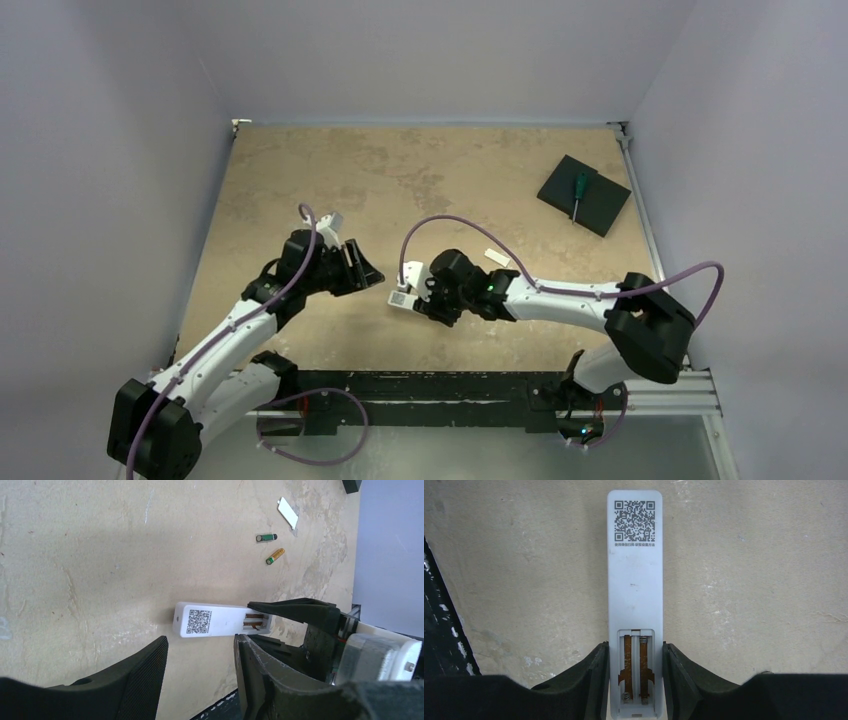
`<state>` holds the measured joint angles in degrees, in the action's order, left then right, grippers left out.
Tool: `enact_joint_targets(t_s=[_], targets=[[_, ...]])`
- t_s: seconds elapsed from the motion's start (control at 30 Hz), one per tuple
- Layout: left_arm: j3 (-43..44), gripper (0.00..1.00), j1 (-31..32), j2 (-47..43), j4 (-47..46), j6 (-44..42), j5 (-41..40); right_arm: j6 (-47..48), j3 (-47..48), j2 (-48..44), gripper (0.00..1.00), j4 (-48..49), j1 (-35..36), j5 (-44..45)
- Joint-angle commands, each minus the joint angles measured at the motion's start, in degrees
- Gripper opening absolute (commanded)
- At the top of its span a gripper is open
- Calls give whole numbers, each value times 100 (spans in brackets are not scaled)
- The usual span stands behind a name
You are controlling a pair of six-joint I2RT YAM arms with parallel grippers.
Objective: Load the batteries into the remote control
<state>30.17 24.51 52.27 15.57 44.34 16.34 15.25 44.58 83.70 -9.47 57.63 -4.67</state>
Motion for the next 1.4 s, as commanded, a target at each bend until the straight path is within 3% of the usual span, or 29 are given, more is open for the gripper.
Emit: enact_joint_targets(t_s=[0.0, 0.3, 0.63, 0.83, 1.13, 1.37], targets=[[239, 51, -17, -138, 105, -178, -258, 202, 320, 108, 25, 56, 3, -138], [156, 51, -19, -138, 27, -188, -193, 391, 479, 515, 32, 34, 3, -72], [130, 51, -25, -123, 3, -206, -167, 301, 673, 626, 56, -91, 3, -7], [112, 51, -25, -60, -61, -215, -142, 242, 825, 645, 64, -338, 4, 45], [108, 51, -25, -92, -68, -284, -118, 229, 1010, 271, 67, -767, -34, 448], [105, 51, -34, -129, -114, -358, -8, 403, 1199, 226, 64, -1249, -334, 688]])
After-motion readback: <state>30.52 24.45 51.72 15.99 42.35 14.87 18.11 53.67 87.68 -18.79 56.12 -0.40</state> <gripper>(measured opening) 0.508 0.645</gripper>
